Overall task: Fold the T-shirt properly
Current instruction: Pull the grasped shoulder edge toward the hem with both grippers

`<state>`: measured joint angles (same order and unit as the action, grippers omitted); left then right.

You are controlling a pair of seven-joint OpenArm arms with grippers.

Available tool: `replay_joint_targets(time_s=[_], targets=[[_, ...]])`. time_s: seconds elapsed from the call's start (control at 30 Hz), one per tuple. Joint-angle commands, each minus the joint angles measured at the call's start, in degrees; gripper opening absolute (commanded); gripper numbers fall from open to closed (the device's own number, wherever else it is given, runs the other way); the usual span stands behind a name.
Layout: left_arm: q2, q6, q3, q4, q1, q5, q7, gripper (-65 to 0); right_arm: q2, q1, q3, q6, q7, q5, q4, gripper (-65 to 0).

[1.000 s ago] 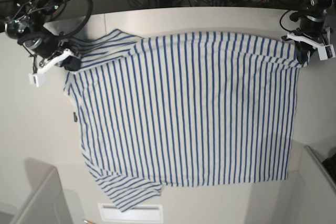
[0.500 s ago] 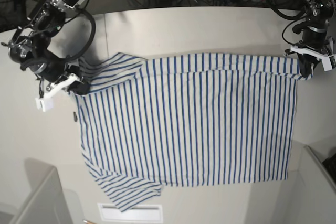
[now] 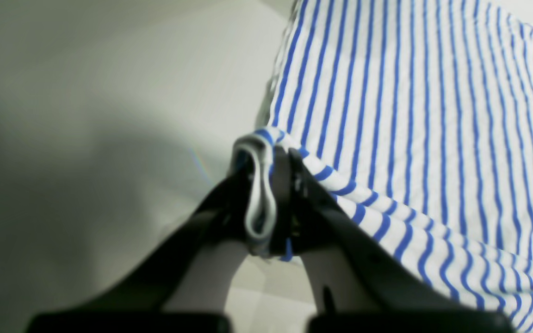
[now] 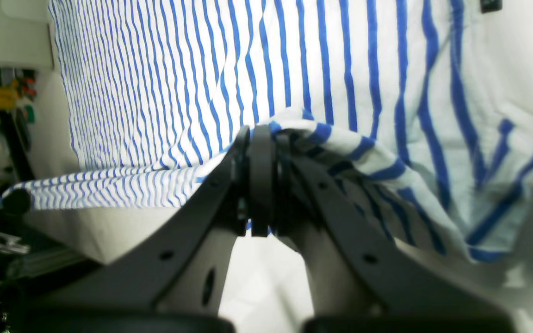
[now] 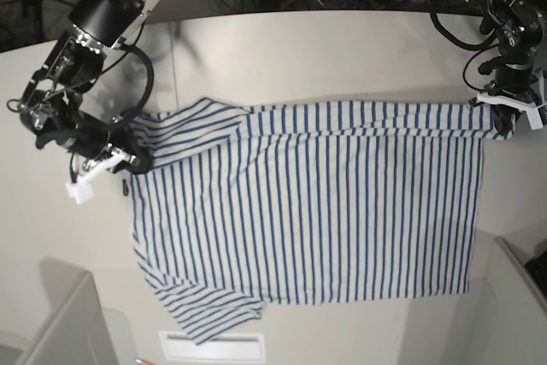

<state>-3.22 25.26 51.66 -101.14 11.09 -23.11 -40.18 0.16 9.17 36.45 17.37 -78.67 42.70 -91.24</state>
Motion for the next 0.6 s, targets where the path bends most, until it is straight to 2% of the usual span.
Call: replay_joint_targets(time_s=[0.0,0.2,0.3,0.57], targets=[[-1.0,-0.2,-0.1,-1.0,-1.1,-0.8,1.5,-65.0,1.3,2.0,-0.3,0.1,1.0,1.2,-0.1,-65.0],[-2.3,-0.2,-5.8,-1.1,-0.9,-0.8,1.5,-65.0,3.7,6.3,-0.3,0.0,1.0,1.2,5.0,-65.0],[-2.4,-0.2,-6.4,-1.1,-1.1,-0.8,1.5,-65.0,5.4,7.9,-0.3,0.0,1.1,1.2,7.8,-65.0],[-2.4,-0.3,-6.6,-0.6,-2.9,0.1,1.5,-65.0,6.6,11.4,-1.2,0.0,4.3,1.1,16.3,-65.0]])
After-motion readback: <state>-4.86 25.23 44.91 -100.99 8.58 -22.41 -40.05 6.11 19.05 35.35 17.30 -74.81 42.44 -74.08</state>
